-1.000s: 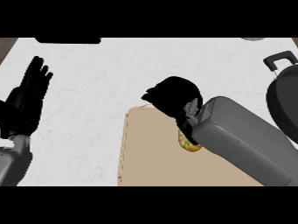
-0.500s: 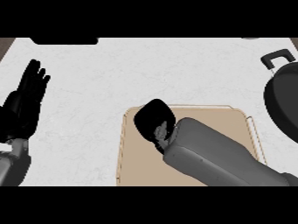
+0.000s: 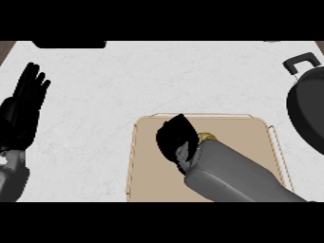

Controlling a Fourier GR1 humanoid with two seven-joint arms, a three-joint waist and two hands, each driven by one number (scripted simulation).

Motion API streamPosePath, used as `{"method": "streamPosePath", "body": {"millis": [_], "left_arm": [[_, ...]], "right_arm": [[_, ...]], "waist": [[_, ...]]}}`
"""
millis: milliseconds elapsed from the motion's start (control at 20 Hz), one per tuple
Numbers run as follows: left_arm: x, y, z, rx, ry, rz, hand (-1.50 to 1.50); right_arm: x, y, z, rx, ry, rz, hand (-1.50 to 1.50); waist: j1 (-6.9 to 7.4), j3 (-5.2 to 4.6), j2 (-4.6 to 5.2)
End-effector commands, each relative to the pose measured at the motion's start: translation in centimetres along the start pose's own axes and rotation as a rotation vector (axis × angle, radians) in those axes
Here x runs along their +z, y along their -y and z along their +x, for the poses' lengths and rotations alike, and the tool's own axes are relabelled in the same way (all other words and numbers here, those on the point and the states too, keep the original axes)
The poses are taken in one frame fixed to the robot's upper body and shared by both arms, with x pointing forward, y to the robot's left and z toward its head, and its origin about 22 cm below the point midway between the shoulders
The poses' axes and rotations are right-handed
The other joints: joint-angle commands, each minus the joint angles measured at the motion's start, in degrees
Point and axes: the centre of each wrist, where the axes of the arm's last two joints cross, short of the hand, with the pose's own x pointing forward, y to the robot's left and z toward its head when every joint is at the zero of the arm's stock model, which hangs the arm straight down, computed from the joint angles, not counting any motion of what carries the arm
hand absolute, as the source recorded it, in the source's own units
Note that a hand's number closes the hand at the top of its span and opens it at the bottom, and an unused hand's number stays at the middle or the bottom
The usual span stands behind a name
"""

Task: Pick the squash from the tray and place it in the pot

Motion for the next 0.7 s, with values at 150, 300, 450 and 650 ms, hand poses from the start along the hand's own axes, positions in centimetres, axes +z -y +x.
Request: {"method": "streamPosePath", "body": {"millis": [150, 300, 450, 650], "left_arm": [[-0.5, -0.2, 0.8, 0.008, -0.013, 0.009, 0.0], [-1.2, 0.2, -0.1, 0.012, -0.021, -0.006, 0.0], [-1.5, -0.9, 0.2, 0.001, 0.005, 0.007, 0.0], [-0.6, -0.6, 0.5, 0.009, -0.003, -0.017, 0.0]], "right_arm": [[0.8, -0.2, -1.7, 0.075, -0.088, 0.029, -1.5], [-1.9, -3.0, -0.3, 0.056, -0.061, 0.032, -1.5], [-2.1, -2.1, 0.6, 0.083, -0.065, 0.032, -1.5], [-2.3, -3.0, -0.7, 0.082, -0.092, 0.03, -1.5]], "waist": [[-0.08, 0.01, -0.01], [0.05, 0.01, 0.14], [0.14, 0.0, 0.13], [0.15, 0.01, 0.11]]}}
